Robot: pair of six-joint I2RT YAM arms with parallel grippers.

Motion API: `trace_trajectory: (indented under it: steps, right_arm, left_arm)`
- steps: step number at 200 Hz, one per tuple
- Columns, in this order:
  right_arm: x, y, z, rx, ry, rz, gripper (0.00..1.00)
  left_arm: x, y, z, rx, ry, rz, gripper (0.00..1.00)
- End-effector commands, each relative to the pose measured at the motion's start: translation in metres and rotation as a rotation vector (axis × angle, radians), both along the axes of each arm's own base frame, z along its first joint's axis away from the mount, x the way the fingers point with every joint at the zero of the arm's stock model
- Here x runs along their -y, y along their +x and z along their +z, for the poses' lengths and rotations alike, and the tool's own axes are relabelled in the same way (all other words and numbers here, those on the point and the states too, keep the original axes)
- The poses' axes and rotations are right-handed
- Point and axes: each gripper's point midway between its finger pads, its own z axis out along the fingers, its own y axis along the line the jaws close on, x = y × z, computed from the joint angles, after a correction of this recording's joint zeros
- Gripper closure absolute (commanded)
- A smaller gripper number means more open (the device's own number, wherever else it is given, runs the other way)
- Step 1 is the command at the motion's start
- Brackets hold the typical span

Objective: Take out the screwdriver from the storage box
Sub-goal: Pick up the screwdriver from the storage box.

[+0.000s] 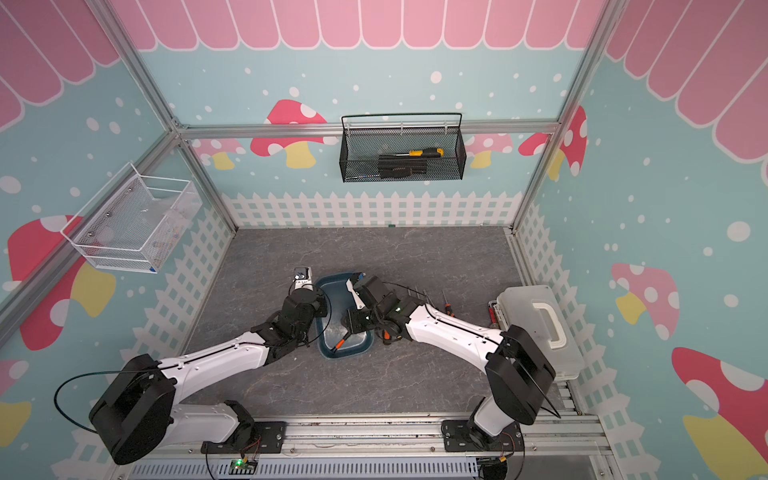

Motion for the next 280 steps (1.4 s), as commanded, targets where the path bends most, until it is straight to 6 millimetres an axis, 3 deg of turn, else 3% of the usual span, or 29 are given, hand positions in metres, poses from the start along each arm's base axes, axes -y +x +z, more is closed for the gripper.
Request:
trace_trajectory:
  steps: [1, 112, 236, 280]
  right_arm:
    - [-0.014, 0.004, -0.008, -0.03, 0.04, -0.03, 0.63]
    - [0.0, 0.005, -0.069, -0.115, 0.022, -0.241, 0.63]
    - [-0.001, 0.014, -0.122, -0.221, 0.0, -0.311, 0.63]
    - [0.008, 0.025, -0.133, -0.226, -0.017, -0.342, 0.67]
  left_arm:
    - [-0.002, 0.0, 0.011, 0.018, 0.024, 0.006, 1.0]
    - [0.0, 0.002, 0.008, 0.017, 0.021, 0.001, 1.0]
    - [-0.005, -0.005, 0.005, 0.023, 0.015, 0.005, 1.0]
    - [-0.007, -0.006, 0.004, 0.022, 0.012, 0.007, 1.0]
